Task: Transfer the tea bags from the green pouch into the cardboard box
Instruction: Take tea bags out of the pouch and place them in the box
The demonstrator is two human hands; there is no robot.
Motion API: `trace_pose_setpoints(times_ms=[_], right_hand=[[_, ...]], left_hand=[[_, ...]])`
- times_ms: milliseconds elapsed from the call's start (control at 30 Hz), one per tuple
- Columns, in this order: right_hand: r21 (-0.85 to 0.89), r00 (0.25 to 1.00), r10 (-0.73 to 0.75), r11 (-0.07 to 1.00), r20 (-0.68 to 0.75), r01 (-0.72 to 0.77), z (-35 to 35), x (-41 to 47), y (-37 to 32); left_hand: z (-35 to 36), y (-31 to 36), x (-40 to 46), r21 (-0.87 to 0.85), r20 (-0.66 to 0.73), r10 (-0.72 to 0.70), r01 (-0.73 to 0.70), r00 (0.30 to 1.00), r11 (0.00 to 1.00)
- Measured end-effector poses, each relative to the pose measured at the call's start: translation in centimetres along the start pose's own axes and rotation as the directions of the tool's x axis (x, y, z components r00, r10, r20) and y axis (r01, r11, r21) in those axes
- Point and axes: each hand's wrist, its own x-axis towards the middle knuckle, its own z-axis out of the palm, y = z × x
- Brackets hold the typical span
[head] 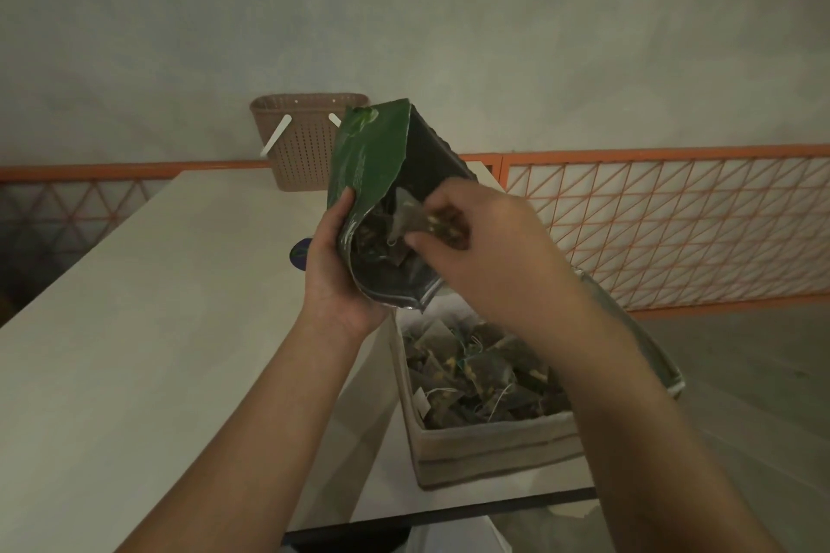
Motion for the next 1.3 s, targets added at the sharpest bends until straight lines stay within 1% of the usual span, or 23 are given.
trace_pose_setpoints(times_ms=[100, 167, 200, 300, 333, 433, 500, 567, 633, 700, 733, 767, 833, 900, 933, 1000, 1067, 1133, 1200, 1300], right_hand=[[0.191, 0.996, 0.077, 0.979, -0.037, -0.068, -1.5, -2.1, 0.9], [0.217, 0.992, 0.126, 0.968, 0.005, -0.124, -2.1, -3.3, 2.0], [0.178, 0.987, 0.149, 0.972, 0.053, -0.156, -2.2, -3.8, 2.6], [-0.036, 0.944, 0.250, 0.968, 0.216, -0.248, -1.7, -4.9, 4.1], [-0.101, 0.931, 0.284, 0.958, 0.231, -0.268, -1.3, -5.2, 4.6], [-0.284, 0.924, 0.325, 0.922, 0.200, -0.263, -0.2, -5.8, 5.6], [-0.410, 0.908, 0.378, 0.868, 0.180, -0.280, -0.1, -5.9, 6.0], [-0.522, 0.875, 0.442, 0.803, 0.197, -0.288, -0.2, -6.0, 6.4], [-0.557, 0.859, 0.461, 0.784, 0.224, -0.276, -0.3, -5.9, 6.5], [-0.474, 0.871, 0.424, 0.837, 0.248, -0.273, -0.2, -5.8, 6.2], [-0.400, 0.889, 0.391, 0.873, 0.237, -0.278, -0.2, -5.7, 5.9], [-0.322, 0.916, 0.350, 0.905, 0.197, -0.277, -0.1, -5.6, 5.7], [-0.185, 0.971, 0.234, 0.957, 0.038, -0.224, -0.1, -5.4, 4.8], [-0.057, 0.983, 0.116, 0.991, -0.139, -0.125, -0.1, -5.0, 3.6], [-0.024, 0.978, 0.064, 0.997, -0.198, -0.070, -0.1, -4.7, 2.9], [-0.046, 0.975, -0.026, 0.999, -0.220, 0.016, 0.3, -3.8, 1.6], [-0.119, 0.979, -0.094, 0.990, -0.182, 0.072, 1.3, -2.5, 1.0], [-0.233, 0.985, -0.126, 0.968, -0.115, 0.096, 2.7, -1.0, 0.8], [-0.350, 0.995, -0.091, 0.934, -0.042, 0.071, 3.7, 0.1, 0.7], [-0.408, 1.000, 0.002, 0.913, 0.016, 0.005, 4.3, 0.7, 0.4]], left_hand=[[-0.2, 0.0, 0.2, -0.022, 0.043, -0.011, 0.012, 0.999, 1.000], [-0.5, 0.1, 0.4, -0.040, 0.070, -0.006, 0.009, 0.998, 0.999], [-0.6, 0.1, 0.6, -0.039, 0.084, -0.007, 0.010, 0.996, 0.999], [-0.9, 0.2, 1.0, -0.020, 0.115, -0.022, 0.025, 0.993, 0.999], [-0.9, 0.1, 1.0, -0.016, 0.127, -0.029, 0.031, 0.991, 0.999], [-0.9, 0.0, 1.1, -0.012, 0.144, -0.036, 0.038, 0.989, 0.999], [-0.9, 0.0, 1.0, -0.018, 0.150, -0.032, 0.035, 0.988, 0.999], [-1.0, 0.1, 0.9, -0.029, 0.149, -0.027, 0.032, 0.988, 0.999], [-1.1, 0.2, 0.9, -0.028, 0.149, -0.022, 0.026, 0.989, 0.999], [-1.3, 0.3, 1.0, -0.019, 0.154, -0.018, 0.021, 0.988, 1.000], [-1.4, 0.3, 1.1, -0.013, 0.154, -0.018, 0.020, 0.988, 1.000], [-1.4, 0.4, 1.1, -0.008, 0.153, -0.018, 0.020, 0.988, 1.000], [-1.5, 0.4, 1.2, -0.007, 0.145, -0.015, 0.016, 0.989, 1.000], [-1.4, 0.1, 1.1, -0.021, 0.138, -0.018, 0.022, 0.990, 1.000], [-1.3, -0.1, 1.0, -0.031, 0.134, -0.018, 0.023, 0.991, 0.999], [-0.9, -0.3, 0.8, -0.034, 0.113, -0.008, 0.012, 0.994, 0.999], [-0.5, -0.5, 0.5, -0.037, 0.094, 0.004, 0.000, 0.996, 0.999], [-0.4, -0.6, 0.3, -0.029, 0.062, 0.027, -0.025, 0.998, 0.999], [-0.4, -0.8, 0.3, -0.015, 0.042, 0.036, -0.036, 0.998, 0.999], [-0.3, -0.7, 0.4, -0.003, 0.053, 0.038, -0.038, 0.998, 0.999]])
